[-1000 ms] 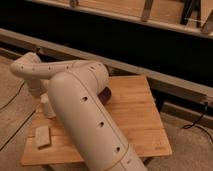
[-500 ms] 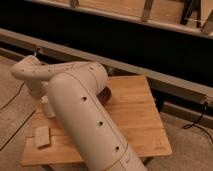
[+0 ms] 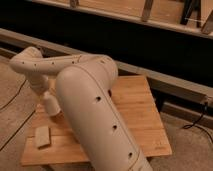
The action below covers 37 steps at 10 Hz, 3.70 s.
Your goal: Place the ceramic cup over the eraser
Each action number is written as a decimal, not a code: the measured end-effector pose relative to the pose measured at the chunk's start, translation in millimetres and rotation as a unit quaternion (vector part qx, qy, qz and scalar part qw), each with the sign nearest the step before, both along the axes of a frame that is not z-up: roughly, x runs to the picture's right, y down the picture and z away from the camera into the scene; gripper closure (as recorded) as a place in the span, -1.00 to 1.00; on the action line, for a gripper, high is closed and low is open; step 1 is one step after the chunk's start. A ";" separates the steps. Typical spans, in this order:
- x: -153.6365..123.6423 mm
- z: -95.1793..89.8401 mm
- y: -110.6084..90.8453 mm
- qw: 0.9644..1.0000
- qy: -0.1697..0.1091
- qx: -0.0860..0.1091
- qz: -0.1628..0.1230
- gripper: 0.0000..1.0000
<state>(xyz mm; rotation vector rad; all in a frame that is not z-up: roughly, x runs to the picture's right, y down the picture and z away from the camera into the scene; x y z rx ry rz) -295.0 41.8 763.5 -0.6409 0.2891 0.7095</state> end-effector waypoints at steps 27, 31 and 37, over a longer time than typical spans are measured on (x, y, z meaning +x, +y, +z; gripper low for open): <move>164.1 -142.5 84.7 0.998 0.039 0.038 0.024 1.00; 158.9 -126.5 92.0 0.999 0.024 0.028 0.036 1.00; 164.9 -103.2 93.7 0.999 0.019 0.021 0.022 1.00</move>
